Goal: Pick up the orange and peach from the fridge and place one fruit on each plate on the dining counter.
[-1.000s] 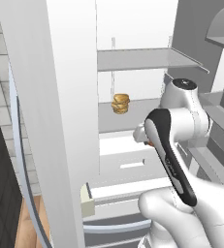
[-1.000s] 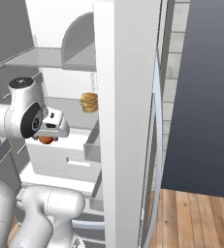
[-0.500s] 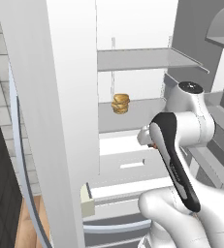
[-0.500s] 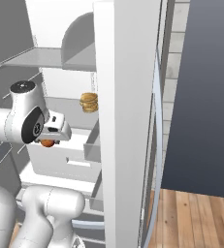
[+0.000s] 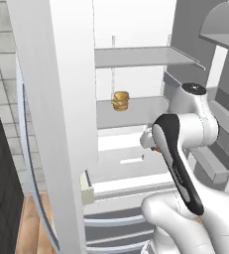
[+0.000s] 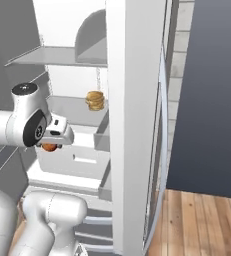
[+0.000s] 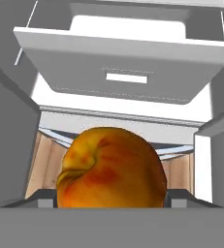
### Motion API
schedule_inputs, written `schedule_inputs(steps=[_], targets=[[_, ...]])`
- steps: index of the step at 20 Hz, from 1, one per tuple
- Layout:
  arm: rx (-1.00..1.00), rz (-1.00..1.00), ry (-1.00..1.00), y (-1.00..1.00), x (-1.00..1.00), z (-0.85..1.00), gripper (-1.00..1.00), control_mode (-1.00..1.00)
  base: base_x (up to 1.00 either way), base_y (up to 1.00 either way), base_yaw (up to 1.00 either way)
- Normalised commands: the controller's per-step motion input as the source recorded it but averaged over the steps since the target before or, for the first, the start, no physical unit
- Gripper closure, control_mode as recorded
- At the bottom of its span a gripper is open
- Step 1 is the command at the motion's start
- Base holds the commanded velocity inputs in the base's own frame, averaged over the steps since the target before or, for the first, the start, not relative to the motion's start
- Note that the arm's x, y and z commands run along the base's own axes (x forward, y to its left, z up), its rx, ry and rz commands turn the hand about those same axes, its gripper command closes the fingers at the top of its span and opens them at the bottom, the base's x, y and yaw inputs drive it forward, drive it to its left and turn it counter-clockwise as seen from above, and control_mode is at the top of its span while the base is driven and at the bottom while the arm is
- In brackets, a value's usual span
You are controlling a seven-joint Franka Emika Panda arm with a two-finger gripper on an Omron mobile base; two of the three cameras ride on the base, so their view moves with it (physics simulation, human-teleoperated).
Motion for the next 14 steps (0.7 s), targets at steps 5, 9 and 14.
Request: schedule_inputs(steps=[5, 9, 14], targets=[[0.00, 0.00, 0.00, 0.00, 0.00, 0.00, 1.00, 1.00, -1.00, 0.00, -0.11], [0.00, 0.00, 0.00, 0.00, 0.00, 0.00, 1.00, 1.00, -1.00, 0.00, -0.27], [0.00, 0.00, 0.00, 0.00, 0.00, 0.00, 1.00, 1.00, -0.99, -0.01, -0.50]])
